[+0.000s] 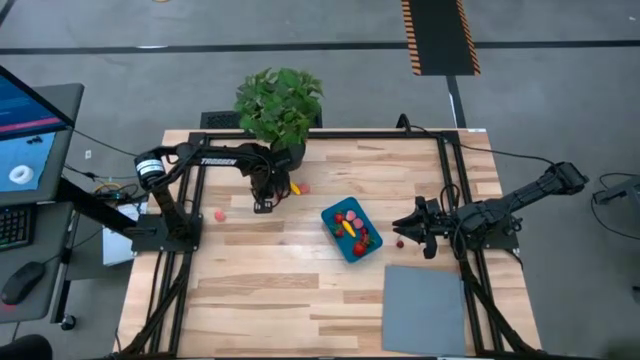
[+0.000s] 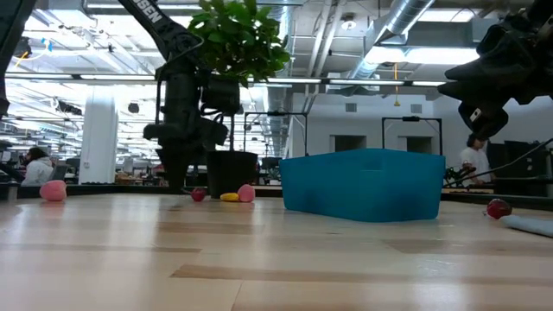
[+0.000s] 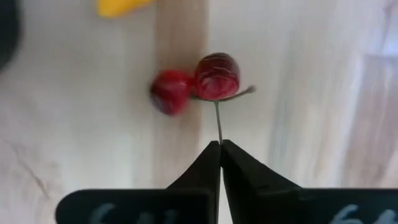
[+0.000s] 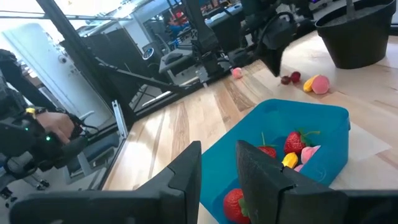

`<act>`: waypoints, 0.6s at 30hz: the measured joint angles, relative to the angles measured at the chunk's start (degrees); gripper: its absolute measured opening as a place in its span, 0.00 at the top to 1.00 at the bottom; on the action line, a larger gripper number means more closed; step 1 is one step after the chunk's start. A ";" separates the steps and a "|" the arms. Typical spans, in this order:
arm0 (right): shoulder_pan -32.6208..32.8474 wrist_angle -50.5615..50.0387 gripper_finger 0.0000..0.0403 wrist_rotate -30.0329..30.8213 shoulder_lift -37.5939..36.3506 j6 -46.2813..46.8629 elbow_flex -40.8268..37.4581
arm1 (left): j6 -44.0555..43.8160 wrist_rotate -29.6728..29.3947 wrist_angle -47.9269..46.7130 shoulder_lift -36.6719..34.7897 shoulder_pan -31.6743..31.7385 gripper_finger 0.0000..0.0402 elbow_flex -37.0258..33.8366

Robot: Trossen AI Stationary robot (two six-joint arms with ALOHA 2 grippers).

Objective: Pick and placing Produce into tupperware
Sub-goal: Put the middle cherry into the blue bin

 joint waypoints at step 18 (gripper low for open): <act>0.00 0.00 0.70 0.00 0.00 0.88 0.00 | -8.25 2.92 -0.43 -6.45 -11.44 1.00 -1.54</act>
